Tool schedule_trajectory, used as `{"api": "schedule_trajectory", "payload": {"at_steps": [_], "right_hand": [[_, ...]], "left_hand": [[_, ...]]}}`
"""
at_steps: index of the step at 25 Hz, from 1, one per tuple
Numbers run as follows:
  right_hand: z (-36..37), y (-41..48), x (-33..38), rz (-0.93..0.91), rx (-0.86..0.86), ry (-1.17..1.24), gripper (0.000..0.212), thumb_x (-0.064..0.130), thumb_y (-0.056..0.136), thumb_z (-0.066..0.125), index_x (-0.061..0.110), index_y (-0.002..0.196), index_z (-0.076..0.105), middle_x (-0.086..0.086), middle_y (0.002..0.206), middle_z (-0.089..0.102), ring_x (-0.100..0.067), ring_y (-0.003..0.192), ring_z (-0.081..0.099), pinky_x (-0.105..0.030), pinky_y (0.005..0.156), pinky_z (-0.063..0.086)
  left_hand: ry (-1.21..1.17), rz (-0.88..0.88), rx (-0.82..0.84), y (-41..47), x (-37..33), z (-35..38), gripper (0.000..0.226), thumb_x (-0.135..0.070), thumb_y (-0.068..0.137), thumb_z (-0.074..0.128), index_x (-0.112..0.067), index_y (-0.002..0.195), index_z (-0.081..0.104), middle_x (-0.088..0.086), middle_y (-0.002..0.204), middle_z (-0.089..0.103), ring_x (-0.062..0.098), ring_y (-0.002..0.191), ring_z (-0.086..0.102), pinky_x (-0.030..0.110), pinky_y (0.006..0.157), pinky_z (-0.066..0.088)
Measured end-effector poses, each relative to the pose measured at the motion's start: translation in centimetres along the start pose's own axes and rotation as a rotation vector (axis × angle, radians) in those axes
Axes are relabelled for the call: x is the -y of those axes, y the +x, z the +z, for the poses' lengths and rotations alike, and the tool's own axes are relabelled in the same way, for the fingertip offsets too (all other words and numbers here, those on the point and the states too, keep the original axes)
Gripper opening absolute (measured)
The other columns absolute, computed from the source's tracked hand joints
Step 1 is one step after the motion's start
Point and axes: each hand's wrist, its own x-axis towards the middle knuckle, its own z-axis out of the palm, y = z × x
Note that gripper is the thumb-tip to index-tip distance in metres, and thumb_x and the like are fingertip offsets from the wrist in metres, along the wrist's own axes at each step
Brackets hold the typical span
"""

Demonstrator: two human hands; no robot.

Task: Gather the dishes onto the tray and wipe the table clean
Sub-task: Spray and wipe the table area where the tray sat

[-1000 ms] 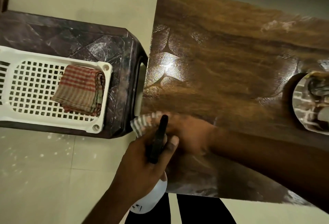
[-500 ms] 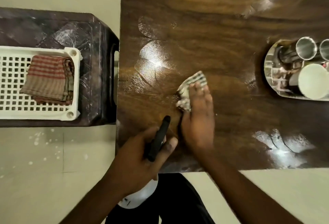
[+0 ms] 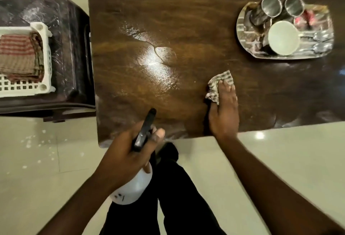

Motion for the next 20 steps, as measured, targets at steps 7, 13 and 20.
{"api": "schedule_trajectory", "payload": {"at_steps": [7, 13, 20], "right_hand": [[4.5, -9.5, 5.8, -0.579, 0.399, -0.028, 0.072, 0.016, 0.095, 0.055, 0.020, 0.165, 0.036, -0.001, 0.175, 0.027, -0.023, 0.165, 0.012, -0.049, 0.132, 0.018], [-2.8, -6.8, -6.3, -0.672, 0.445, -0.199, 0.063, 0.024, 0.103, 0.046, 0.022, 0.165, 0.037, 0.003, 0.174, 0.029, -0.019, 0.165, 0.014, -0.049, 0.131, 0.023], [3.6, -11.2, 3.0, 0.353, -0.136, 0.147, 0.070, 0.021, 0.098, 0.040, 0.017, 0.167, 0.030, -0.002, 0.176, 0.025, -0.025, 0.166, 0.008, -0.051, 0.133, 0.018]], "left_hand": [[0.093, 0.027, -0.054, -1.4, 0.3, 1.3, 0.035, -0.057, 0.089, 0.068, -0.026, 0.075, 0.068, 0.010, 0.046, 0.060, 0.029, 0.045, 0.065, 0.043, 0.062, 0.058], [0.147, 0.027, -0.053, -2.1, 1.2, 1.1, 0.049, -0.069, 0.085, 0.063, -0.028, 0.059, 0.061, 0.009, 0.043, 0.058, 0.032, 0.048, 0.070, 0.045, 0.070, 0.060], [-0.018, 0.079, -0.052, -2.4, 4.3, 0.4, 0.015, -0.060, 0.087, 0.070, -0.045, 0.091, 0.068, 0.005, 0.045, 0.054, 0.030, 0.040, 0.058, 0.050, 0.055, 0.059]]}}
